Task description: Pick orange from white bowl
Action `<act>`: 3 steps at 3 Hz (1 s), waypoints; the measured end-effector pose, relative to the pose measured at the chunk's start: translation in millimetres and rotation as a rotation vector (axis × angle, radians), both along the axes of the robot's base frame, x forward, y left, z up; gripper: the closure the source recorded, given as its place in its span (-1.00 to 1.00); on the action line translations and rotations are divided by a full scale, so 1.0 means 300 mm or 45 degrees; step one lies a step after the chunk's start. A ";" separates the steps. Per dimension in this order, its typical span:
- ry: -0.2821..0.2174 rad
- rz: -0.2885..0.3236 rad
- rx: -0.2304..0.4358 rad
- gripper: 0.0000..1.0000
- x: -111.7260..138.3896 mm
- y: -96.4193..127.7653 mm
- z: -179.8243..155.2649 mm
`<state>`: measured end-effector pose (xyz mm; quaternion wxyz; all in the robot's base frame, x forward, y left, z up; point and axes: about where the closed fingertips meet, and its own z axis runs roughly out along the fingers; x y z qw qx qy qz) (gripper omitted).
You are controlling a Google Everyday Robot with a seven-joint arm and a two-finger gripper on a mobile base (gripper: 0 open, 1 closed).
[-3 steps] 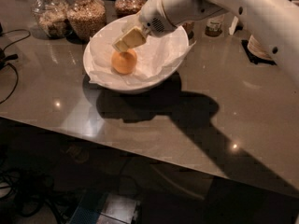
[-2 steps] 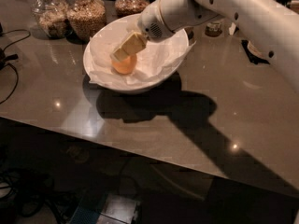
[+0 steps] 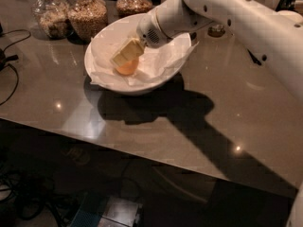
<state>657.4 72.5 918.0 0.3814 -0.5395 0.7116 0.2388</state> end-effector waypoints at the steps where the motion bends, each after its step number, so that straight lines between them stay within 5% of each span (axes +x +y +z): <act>1: 0.026 -0.051 -0.038 -0.46 0.029 -0.014 -0.037; 3: 0.119 -0.147 -0.133 -0.54 0.057 -0.050 -0.157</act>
Offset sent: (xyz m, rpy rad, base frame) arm 0.0198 -0.0308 -0.0460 -0.1083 0.1002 -0.1644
